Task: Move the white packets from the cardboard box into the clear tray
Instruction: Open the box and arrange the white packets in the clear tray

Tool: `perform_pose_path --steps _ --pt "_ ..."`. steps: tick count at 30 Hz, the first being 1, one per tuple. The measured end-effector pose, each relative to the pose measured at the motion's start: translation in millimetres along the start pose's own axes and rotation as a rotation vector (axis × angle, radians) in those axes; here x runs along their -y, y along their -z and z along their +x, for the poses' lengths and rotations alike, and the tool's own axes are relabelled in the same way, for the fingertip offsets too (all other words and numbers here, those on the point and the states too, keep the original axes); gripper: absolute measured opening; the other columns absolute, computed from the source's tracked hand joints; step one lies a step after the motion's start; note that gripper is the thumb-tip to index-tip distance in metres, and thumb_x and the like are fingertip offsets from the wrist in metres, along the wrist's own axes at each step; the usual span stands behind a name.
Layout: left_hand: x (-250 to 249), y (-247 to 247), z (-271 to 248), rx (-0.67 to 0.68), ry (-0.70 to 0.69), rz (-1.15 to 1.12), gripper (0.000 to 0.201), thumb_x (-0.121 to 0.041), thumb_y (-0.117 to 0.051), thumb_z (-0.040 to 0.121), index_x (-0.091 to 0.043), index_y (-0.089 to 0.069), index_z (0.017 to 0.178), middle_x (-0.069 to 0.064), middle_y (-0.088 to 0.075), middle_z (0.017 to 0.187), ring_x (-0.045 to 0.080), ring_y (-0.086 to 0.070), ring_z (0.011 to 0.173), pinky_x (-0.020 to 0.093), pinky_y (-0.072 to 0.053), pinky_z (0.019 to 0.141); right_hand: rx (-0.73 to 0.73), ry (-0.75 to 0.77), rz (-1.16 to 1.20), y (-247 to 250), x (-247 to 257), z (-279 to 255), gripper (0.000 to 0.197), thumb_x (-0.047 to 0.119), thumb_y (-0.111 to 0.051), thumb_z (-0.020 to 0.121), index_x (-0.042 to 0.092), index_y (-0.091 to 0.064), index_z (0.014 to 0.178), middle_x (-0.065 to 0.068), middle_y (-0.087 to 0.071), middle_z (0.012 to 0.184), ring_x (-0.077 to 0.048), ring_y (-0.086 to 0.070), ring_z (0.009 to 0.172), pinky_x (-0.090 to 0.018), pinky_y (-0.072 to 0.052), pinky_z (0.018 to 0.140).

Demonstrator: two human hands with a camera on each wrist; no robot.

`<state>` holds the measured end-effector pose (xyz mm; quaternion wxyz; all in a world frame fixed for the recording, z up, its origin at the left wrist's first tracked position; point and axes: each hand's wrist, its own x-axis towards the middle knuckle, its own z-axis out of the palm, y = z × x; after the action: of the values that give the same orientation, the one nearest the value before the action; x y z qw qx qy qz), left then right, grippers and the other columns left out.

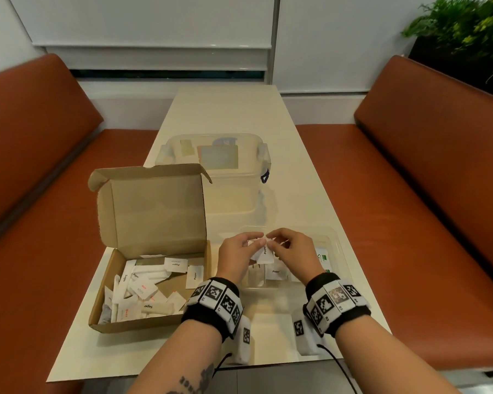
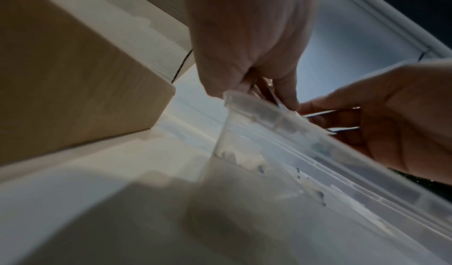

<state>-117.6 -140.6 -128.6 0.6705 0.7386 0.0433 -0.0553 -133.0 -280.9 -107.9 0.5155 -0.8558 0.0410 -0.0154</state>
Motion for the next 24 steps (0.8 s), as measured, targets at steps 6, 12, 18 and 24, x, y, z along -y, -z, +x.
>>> perform_pose_path --steps 6,12,18,24 --pt "4 -2 2 0.045 0.038 -0.078 0.021 -0.014 -0.062 0.091 -0.018 -0.069 0.110 0.003 -0.065 0.089 0.018 -0.063 0.089 0.018 -0.054 0.062 -0.109 -0.083 0.179 5 -7 3 0.010 -0.001 -0.063 0.085 0.007 -0.067 0.091 -0.003 -0.059 0.066 -0.010 -0.060 0.052 -0.015 -0.052 0.057" --pt "7 -3 4 0.027 0.028 -0.051 0.021 -0.012 -0.066 0.088 -0.017 -0.069 0.108 -0.001 -0.050 0.072 0.012 -0.056 0.072 0.013 -0.051 0.058 -0.178 -0.170 0.397 9 -13 3 0.008 -0.003 -0.061 0.086 0.003 -0.058 0.081 -0.015 -0.063 0.067 -0.015 -0.064 0.053 -0.026 -0.058 0.061" --pt "6 -2 4 -0.002 0.021 -0.051 0.008 -0.010 -0.070 0.084 -0.018 -0.067 0.085 0.003 -0.064 0.088 0.019 -0.063 0.087 0.016 -0.053 0.057 -0.035 -0.207 0.405 10 -12 1 0.008 -0.006 -0.061 0.085 0.001 -0.057 0.083 -0.014 -0.060 0.066 -0.015 -0.063 0.049 -0.024 -0.057 0.055" --pt "6 -3 2 0.006 0.012 -0.009 0.011 -0.010 -0.070 0.084 -0.021 -0.067 0.082 -0.004 -0.064 0.093 0.018 -0.060 0.101 0.016 -0.052 0.058 0.017 -0.087 0.076 11 -9 2 0.021 0.011 -0.069 0.082 0.018 -0.067 0.102 0.000 -0.053 0.074 -0.013 -0.055 0.068 -0.021 -0.048 0.064"
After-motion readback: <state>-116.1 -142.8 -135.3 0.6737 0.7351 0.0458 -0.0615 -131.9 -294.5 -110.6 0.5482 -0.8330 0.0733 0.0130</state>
